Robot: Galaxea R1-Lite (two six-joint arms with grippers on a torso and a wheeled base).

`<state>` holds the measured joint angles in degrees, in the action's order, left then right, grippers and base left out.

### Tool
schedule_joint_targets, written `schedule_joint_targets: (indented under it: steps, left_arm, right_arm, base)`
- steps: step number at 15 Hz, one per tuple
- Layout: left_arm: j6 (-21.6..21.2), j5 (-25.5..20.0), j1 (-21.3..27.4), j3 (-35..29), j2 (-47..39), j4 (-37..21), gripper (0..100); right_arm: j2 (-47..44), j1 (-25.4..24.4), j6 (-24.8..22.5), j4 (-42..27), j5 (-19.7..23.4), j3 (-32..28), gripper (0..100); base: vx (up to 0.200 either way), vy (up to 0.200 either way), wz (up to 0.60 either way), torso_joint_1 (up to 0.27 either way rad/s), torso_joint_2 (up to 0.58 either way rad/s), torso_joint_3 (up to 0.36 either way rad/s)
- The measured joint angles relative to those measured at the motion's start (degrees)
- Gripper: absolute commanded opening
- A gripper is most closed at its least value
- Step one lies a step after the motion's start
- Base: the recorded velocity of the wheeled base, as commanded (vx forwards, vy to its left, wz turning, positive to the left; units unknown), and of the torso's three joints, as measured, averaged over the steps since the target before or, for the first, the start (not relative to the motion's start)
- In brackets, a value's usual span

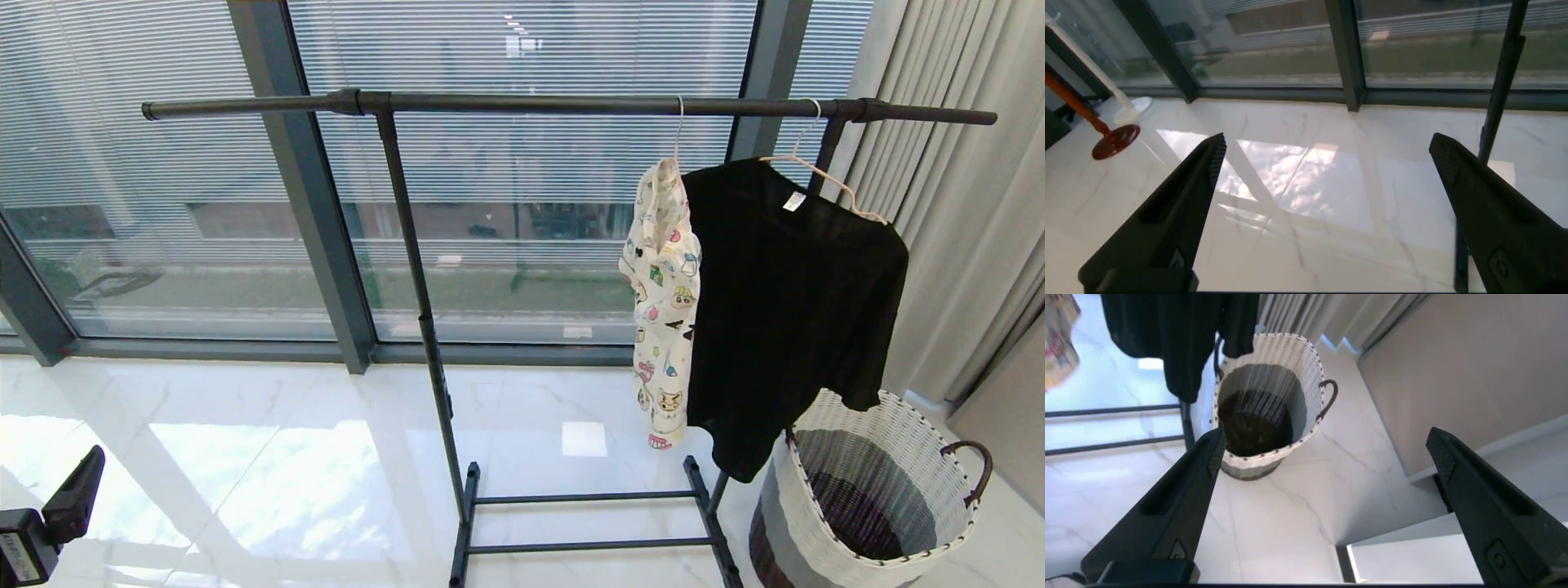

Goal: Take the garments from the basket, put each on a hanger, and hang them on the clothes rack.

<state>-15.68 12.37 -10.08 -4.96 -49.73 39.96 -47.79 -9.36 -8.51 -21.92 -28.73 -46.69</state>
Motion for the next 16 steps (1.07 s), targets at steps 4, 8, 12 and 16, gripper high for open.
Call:
schedule_joint_targets:
  steps: [4,8,12,16]
  left_arm:
    - [0.8,-0.1,-2.5,-2.2,-1.7,0.0,100]
    - [0.4,-0.3,-2.4,-1.8,-1.7,0.0,100]
    - [0.1,-0.4,2.2,0.3,0.1,0.0,100]
    - [0.0,-1.9,4.4,3.2,3.7,-0.6,100]
  right_arm:
    - [1.5,0.0,-1.4,1.2,0.1,2.2,100]
    - [2.0,0.0,-1.4,2.8,0.1,4.2,100]
    - [2.2,0.0,-1.5,5.5,0.1,6.6,100]
    - [5.4,0.0,-1.9,10.2,0.1,13.0,100]
  base:
    - [0.0,0.0,0.0,-0.204,0.49,0.286]
    - [0.0,0.0,0.0,-0.184,0.47,0.293]
    - [0.0,0.0,0.0,-0.163,0.46,0.299]
    - [0.0,0.0,0.0,-0.066,0.21,0.143]
